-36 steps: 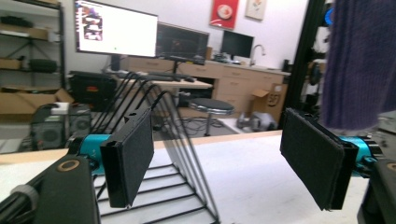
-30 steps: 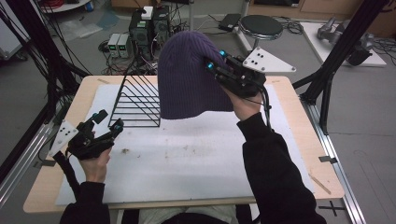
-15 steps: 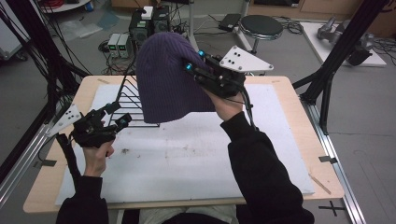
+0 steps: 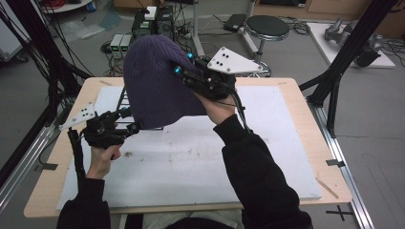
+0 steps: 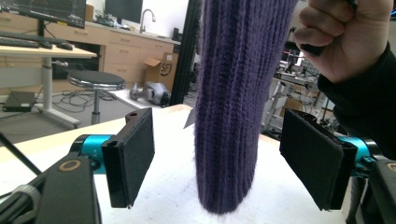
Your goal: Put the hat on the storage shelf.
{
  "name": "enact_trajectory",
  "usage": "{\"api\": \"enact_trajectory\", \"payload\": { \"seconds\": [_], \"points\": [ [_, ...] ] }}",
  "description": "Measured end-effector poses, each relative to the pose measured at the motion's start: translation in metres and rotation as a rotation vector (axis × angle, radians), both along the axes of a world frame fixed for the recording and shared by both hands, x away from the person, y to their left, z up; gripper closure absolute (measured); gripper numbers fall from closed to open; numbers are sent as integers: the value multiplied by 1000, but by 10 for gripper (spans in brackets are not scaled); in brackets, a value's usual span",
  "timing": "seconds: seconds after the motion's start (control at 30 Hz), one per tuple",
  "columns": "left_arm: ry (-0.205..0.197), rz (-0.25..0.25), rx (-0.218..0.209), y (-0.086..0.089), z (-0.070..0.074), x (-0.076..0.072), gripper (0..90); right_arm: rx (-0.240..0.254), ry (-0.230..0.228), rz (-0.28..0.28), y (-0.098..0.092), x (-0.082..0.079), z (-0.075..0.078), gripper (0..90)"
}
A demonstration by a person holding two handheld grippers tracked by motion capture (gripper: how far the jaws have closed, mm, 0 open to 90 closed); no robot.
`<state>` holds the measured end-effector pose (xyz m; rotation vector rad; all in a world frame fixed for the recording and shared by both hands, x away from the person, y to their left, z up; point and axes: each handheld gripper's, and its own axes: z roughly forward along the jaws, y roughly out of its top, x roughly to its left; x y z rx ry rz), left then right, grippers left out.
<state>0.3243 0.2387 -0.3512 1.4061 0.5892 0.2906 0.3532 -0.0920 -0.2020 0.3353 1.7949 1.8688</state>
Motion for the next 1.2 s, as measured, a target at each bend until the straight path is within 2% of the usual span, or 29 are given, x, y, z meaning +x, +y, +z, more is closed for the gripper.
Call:
{"api": "enact_trajectory", "payload": {
  "seconds": [0.1,0.17,0.23,0.33,0.37,0.47,0.5,0.53,0.57,0.6,0.67,0.73,0.8,0.97,1.13,1.2],
  "points": [
    [2,-9,1,-2,-1,1,278,1,1,8,2,-1,0,717],
    [3,-15,3,-2,-1,1,337,6,7,19,5,-2,-1,716],
    [2,-22,5,-3,-2,1,354,4,4,23,6,-1,-1,716],
    [2,-36,23,-4,-3,2,444,2,12,31,10,-3,-3,716],
    [4,-37,25,-4,-3,2,444,2,12,31,10,-3,-3,716],
    [9,-43,31,-3,-4,3,544,-6,13,34,12,-3,-4,715],
    [8,-42,34,-2,-4,3,610,-9,15,35,12,-3,-5,715],
    [7,-44,38,-2,-4,3,610,-9,15,35,12,-3,-5,715],
    [3,-42,42,-1,-4,3,678,-12,16,35,13,-2,-6,715],
    [-1,-40,44,0,-5,2,678,-12,16,35,13,-2,-6,715],
    [-11,-38,52,1,-5,2,767,-11,21,31,13,-1,-7,714],
    [-17,-35,53,3,-5,2,780,-10,27,30,13,-1,-7,714],
    [-23,-18,62,4,-5,2,798,-12,32,25,13,0,-8,714],
    [-27,70,58,15,-2,4,806,-13,30,18,15,3,-9,713],
    [-31,141,-1,37,4,10,814,-16,50,4,26,10,-13,711],
    [-32,155,-7,44,6,14,814,-18,54,1,28,12,-13,710]
  ]
}}
